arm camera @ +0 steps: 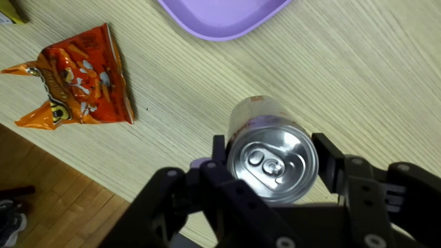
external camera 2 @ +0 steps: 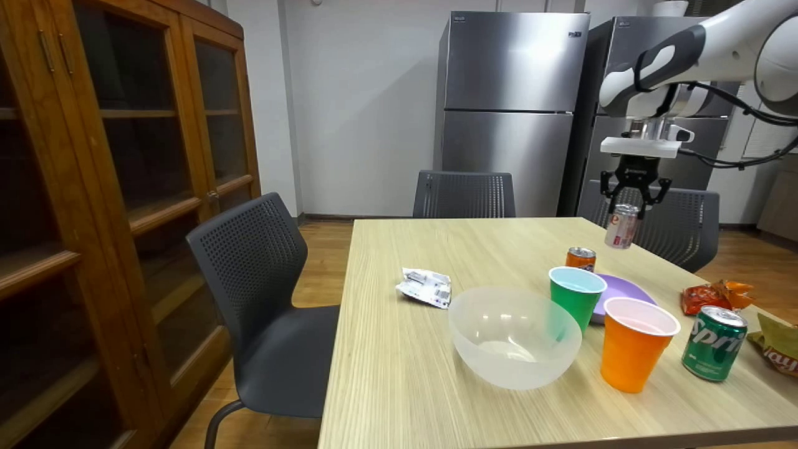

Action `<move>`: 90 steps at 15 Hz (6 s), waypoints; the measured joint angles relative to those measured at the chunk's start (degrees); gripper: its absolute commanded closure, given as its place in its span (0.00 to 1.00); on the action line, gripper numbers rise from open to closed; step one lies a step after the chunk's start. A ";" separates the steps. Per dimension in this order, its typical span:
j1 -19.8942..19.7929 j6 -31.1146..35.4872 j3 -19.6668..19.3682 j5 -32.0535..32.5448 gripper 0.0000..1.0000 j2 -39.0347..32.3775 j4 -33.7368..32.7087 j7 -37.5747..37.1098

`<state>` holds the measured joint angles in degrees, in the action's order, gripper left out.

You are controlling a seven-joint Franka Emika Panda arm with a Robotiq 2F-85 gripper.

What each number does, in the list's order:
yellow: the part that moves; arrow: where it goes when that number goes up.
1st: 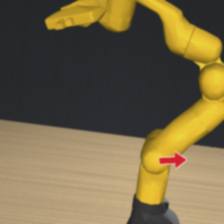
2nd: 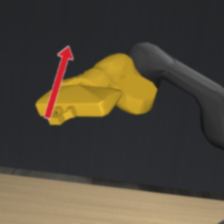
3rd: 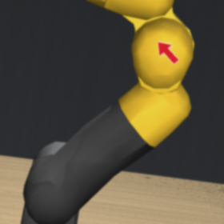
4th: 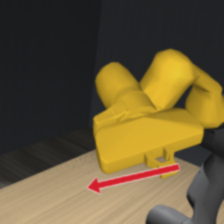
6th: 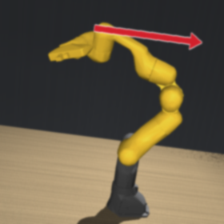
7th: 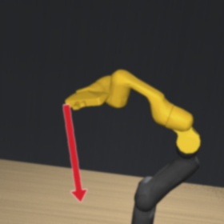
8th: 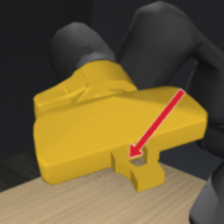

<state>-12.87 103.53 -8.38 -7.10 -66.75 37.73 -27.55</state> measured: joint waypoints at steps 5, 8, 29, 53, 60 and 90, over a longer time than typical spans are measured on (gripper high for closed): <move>1.90 -0.01 0.00 0.05 0.62 3.07 3.32 0.08; 2.79 0.12 -0.01 0.11 0.62 6.10 7.31 0.17; 6.07 12.50 -1.41 0.24 0.62 26.29 49.12 0.03; 6.29 11.93 -1.50 0.23 0.62 17.43 39.93 0.10; 6.30 10.43 -1.46 0.24 0.00 15.58 37.03 0.15; 9.22 10.45 -1.52 7.63 0.00 45.67 73.24 5.29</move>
<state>-3.65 113.98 -9.90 0.53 -21.08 110.97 -22.25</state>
